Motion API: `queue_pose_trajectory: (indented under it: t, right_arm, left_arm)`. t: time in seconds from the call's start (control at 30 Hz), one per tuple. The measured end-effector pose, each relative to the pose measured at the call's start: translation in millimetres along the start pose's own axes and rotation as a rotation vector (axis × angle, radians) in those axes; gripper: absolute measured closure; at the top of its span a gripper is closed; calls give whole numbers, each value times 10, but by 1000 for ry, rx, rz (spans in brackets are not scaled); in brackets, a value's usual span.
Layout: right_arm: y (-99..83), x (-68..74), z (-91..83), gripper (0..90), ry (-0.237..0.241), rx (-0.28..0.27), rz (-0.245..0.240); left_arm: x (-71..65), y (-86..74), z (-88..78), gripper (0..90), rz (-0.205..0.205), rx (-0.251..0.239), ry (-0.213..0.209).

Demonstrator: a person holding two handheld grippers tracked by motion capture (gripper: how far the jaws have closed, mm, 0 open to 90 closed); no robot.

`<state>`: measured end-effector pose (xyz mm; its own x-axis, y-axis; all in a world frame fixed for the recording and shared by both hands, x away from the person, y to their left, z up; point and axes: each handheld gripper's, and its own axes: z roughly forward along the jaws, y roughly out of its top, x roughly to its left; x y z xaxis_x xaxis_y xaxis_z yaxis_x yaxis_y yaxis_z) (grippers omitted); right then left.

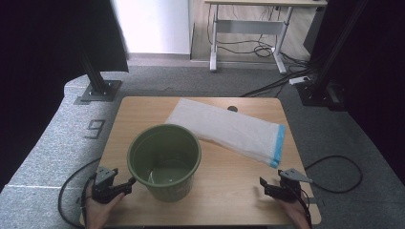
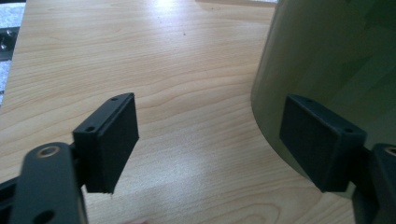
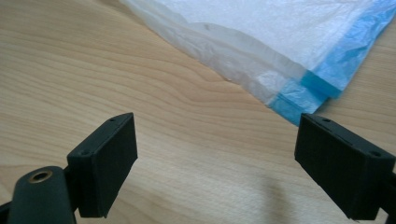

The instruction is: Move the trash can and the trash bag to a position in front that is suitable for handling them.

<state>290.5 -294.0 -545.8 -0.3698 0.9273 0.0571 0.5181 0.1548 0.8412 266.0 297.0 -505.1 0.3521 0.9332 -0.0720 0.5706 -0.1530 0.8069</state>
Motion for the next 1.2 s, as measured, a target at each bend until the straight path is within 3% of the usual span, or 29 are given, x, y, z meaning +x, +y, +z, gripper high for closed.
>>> queue_pose_trajectory:
  t: [0.17,0.27,0.5,0.6,0.7,0.83,1.0,1.2]
  right_arm:
    - [42,-63,-105,126,-9,-27,25]
    - [46,-111,-115,125,-13,-32,36]
    - [113,-165,-32,124,-17,-36,26]
    - [143,-177,-5,124,-15,-41,31]
    - [141,-194,10,124,-1,-33,23]
    - [119,-204,6,125,2,-26,15]
    - [81,-179,-31,126,4,-20,1]
    - [7,-149,-104,129,-18,-8,-18]
  left_arm:
    - [20,-18,-129,165,31,-32,-62]
    - [-25,-41,-219,159,61,-55,-135]
    - [-378,-16,-233,140,196,-24,-283]
    - [-534,37,-187,141,232,-25,-332]
    - [-661,112,-102,134,282,15,-328]
    - [-729,159,-20,129,294,22,-348]
    - [-775,242,115,125,291,9,-336]
    - [-837,364,295,130,309,8,-360]
